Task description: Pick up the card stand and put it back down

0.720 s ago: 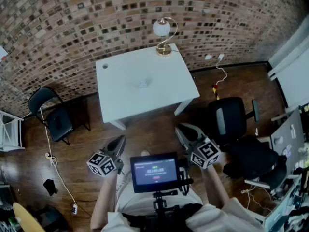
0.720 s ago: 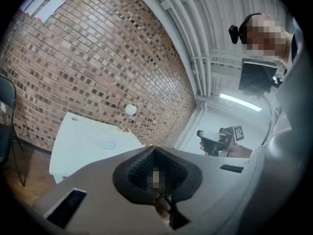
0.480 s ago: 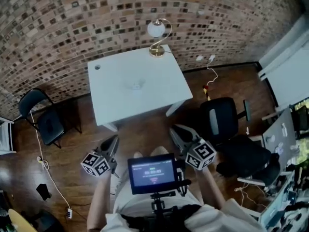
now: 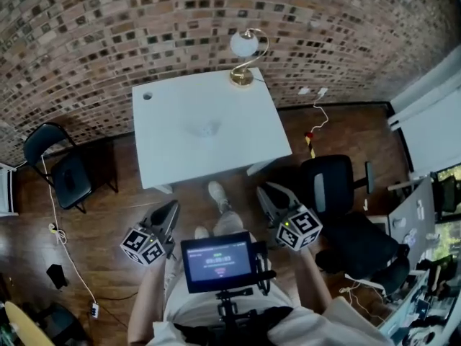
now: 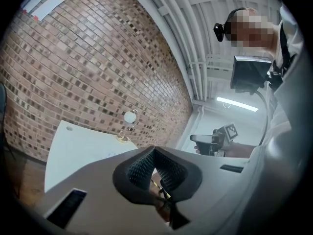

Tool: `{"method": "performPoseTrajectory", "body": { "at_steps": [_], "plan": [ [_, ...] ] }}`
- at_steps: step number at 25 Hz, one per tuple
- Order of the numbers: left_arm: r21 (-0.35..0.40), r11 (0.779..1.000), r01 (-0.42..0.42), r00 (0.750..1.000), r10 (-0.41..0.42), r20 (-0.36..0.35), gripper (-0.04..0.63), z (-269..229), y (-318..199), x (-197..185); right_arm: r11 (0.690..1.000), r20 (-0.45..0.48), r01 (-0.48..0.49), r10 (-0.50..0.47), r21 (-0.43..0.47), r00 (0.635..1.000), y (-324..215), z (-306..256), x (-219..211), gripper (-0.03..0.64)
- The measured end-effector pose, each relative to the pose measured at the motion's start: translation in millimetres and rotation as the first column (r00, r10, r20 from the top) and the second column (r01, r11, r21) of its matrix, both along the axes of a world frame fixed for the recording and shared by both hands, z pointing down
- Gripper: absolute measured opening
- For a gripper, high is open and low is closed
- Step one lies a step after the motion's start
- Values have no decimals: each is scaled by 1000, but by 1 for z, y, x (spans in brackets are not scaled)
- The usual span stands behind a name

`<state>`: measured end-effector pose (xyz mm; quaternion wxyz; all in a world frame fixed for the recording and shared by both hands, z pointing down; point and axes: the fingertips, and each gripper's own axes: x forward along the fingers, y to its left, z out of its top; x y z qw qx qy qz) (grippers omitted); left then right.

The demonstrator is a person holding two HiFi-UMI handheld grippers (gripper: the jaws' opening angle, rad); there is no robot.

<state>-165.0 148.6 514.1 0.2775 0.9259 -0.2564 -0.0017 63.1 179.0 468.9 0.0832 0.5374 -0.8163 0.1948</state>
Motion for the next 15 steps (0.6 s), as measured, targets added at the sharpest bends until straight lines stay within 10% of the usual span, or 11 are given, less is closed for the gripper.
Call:
{"method": "performPoseTrajectory", "body": {
  "at_steps": [15],
  "plan": [
    [-44, 993, 108, 989, -103, 103, -3, 4, -142, 23, 967, -113, 241, -249, -82, 962, -182, 49, 6, 54]
  ]
}}
